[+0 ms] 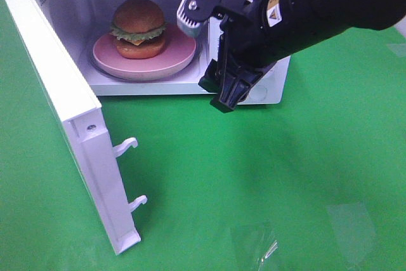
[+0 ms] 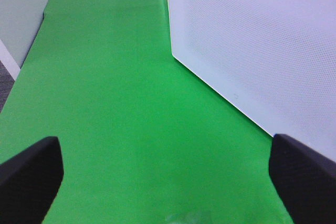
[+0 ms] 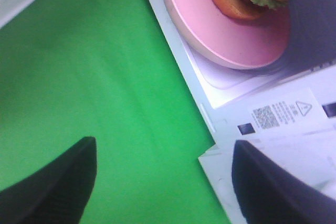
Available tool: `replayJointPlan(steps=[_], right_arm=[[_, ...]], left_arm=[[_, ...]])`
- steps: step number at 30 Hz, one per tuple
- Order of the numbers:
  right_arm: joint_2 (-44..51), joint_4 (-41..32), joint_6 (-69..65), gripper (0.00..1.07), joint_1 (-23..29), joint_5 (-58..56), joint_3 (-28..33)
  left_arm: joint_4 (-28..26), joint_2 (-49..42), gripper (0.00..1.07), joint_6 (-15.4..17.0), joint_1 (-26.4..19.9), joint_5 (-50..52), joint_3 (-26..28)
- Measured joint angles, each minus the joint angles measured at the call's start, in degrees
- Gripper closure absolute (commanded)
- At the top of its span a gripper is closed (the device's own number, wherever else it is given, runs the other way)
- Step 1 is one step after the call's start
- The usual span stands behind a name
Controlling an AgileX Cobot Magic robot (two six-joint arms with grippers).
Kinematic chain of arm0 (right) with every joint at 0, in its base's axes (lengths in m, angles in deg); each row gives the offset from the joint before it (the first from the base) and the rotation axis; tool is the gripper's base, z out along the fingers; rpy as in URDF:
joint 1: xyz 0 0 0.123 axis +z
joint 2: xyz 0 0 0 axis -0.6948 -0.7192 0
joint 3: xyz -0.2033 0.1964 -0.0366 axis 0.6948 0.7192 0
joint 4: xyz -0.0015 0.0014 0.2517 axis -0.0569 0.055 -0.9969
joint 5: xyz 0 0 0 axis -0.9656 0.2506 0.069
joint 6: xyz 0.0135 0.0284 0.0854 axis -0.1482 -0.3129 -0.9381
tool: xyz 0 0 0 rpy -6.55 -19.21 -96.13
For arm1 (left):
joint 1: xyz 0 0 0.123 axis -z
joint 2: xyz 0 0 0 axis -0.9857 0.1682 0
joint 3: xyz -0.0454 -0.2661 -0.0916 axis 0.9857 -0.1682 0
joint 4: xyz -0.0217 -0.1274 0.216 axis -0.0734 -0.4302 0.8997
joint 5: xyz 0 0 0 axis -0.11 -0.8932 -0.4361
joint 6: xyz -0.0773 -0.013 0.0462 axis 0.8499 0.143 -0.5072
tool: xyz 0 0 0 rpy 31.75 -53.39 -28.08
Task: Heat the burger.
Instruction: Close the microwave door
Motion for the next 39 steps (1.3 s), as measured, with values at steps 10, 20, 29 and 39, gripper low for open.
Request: replayJointPlan(steps=[10,20,29,39], right_arm=[[12.7,-1.0,-17.1,0.30,0.0,-19.2,1.8],[20.5,-2.1,-19.9,0.31,0.0,-34.7,6.0],[29.2,-2.5,-21.4,0.31,0.0,-41.0,10.0],[41.8,-2.7,-23.3,0.31,-0.3,-43.7,15.9]], left_arm=[[0.0,0.0,0.07,0.0,0.0,0.0,0.0],[0.0,0.0,0.07,0.0,0.0,0.0,0.0],[0.0,0.0,0.07,0.0,0.0,0.0,0.0],[0.0,0.0,0.07,0.0,0.0,0.0,0.0]])
